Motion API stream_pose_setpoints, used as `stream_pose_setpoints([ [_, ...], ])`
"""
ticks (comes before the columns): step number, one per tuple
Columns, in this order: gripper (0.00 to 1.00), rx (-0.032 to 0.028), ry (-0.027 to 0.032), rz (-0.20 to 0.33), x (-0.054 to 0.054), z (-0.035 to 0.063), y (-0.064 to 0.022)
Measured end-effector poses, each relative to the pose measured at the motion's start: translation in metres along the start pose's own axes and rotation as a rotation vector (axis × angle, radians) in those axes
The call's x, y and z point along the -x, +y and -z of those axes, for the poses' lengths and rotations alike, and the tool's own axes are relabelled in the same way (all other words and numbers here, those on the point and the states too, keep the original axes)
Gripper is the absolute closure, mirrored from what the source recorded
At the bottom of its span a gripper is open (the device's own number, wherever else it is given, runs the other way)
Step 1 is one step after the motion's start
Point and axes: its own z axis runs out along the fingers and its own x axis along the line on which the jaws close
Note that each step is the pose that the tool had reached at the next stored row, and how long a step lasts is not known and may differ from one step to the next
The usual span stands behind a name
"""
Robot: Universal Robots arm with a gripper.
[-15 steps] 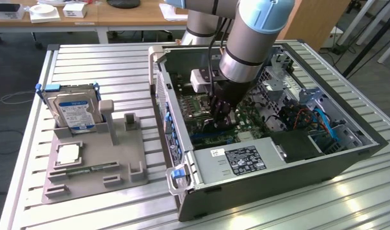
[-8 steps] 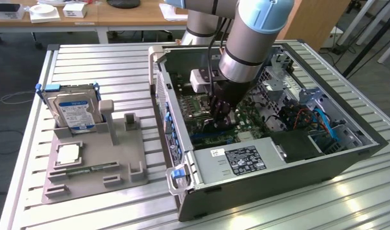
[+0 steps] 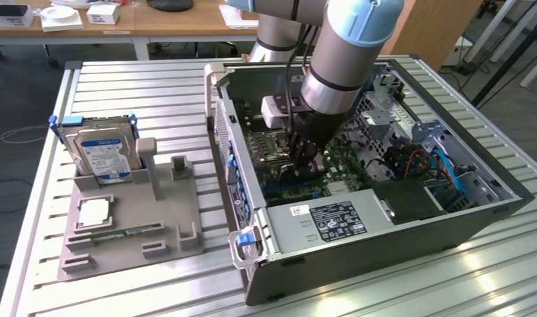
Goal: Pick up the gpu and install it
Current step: 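Insert the gpu into the slot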
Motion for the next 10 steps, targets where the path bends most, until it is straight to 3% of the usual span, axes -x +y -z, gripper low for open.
stream_pose_setpoints([
  [10,0.73,-0.0041,0.0001,0.0,-0.0001,-0.0004,0.0017],
])
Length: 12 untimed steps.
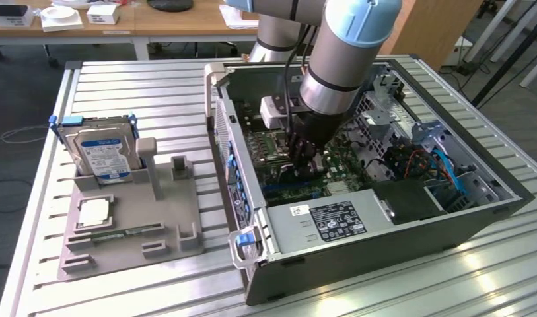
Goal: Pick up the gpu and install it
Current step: 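Insert the gpu into the slot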
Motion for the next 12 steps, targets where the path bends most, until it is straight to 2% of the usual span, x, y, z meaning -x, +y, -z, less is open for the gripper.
stream_pose_setpoints([
  [12,0.73,-0.0003,0.0,0.0,0.0016,-0.0008,0.0001],
])
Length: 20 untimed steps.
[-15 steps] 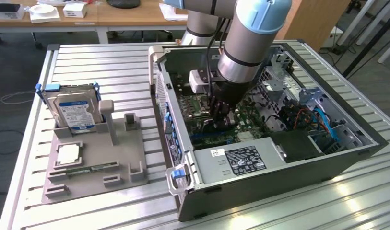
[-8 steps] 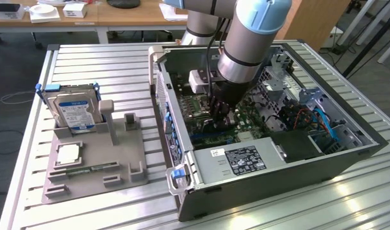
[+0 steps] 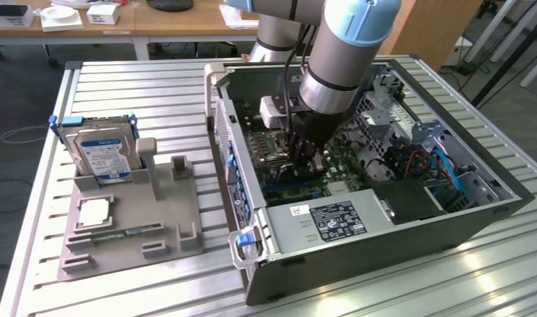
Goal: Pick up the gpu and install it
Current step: 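Insert the gpu into the slot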
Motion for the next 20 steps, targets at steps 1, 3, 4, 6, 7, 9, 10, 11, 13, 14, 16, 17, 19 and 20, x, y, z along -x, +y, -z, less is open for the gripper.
stream_pose_setpoints([
  [1,0.73,-0.0003,0.0,0.0,0.0,0.0,0.0001],
  [3,0.73,-0.0008,-0.0001,0.0,0.0,-0.0001,0.0002],
  [4,0.73,-0.0013,-0.0002,0.0,0.0,-0.0002,0.0004],
  [6,0.73,-0.0021,-0.0002,0.0,-0.0001,-0.0002,0.001],
  [7,0.73,-0.0025,-0.0002,0.0,0.0,-0.0003,0.0012],
  [9,0.73,-0.0033,-0.0001,0.0,-0.0001,-0.0004,0.0017],
  [10,0.73,-0.0037,-0.0001,0.0,-0.0001,-0.0004,0.0019],
  [11,0.73,-0.0037,-0.0002,0.0,-0.0001,-0.0004,0.002],
  [13,0.73,-0.0038,-0.0002,0.0,-0.0003,-0.0004,0.002],
  [14,0.73,-0.0038,-0.0002,0.0,-0.0003,-0.0004,0.002],
  [16,0.73,-0.0038,-0.0002,0.0,-0.0004,-0.0004,0.002],
  [17,0.73,-0.0037,-0.0001,0.0,-0.0005,-0.0004,0.0019],
  [19,0.73,-0.0037,-0.0001,0.0,-0.0006,-0.0003,0.0019],
  [20,0.73,-0.0037,-0.0002,0.0,-0.0007,-0.0004,0.0019],
])
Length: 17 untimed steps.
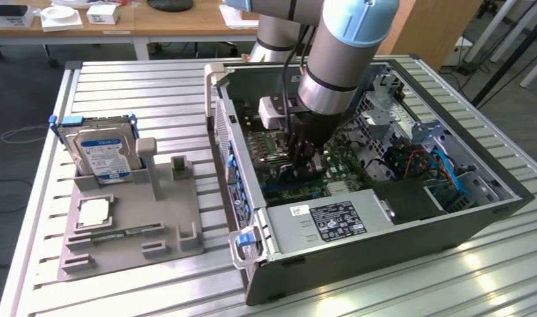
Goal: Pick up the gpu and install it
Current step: 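Insert the gpu into the slot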
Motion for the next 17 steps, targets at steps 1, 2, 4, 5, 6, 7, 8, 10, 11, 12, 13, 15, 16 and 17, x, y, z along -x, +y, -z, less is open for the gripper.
stream_pose_setpoints([
  [1,0.73,0.0,-0.0001,0.0,-0.0002,0.0,0.0],
  [2,0.73,0.0,-0.0001,0.0,-0.0004,0.0,0.0],
  [4,0.73,0.0,-0.0001,0.0,-0.0009,0.0,0.0],
  [5,0.73,0.0,-0.0001,0.0,-0.0012,0.0,0.0],
  [6,0.73,-0.0001,0.0,0.0,-0.0013,0.0,0.0],
  [7,0.73,-0.0001,-0.0001,0.0,-0.0013,0.0,0.0],
  [8,0.73,0.0,0.0,0.0,-0.0014,0.0,0.0],
  [10,0.73,0.0,0.0001,0.0,-0.0014,0.0001,0.0],
  [11,0.73,0.0,0.0,0.0,-0.0014,0.0001,0.0],
  [12,0.73,0.0,0.0001,0.0,-0.0014,0.0001,-0.0001],
  [13,0.73,0.0001,0.0001,0.0,-0.0014,0.0001,-0.0001],
  [15,0.73,0.0,0.0002,0.0,-0.0014,0.0001,-0.0001],
  [16,0.73,0.0,0.0002,0.0,-0.0014,0.0001,-0.0001],
  [17,0.73,0.0,0.0002,0.0,-0.0014,0.0,-0.0001],
])
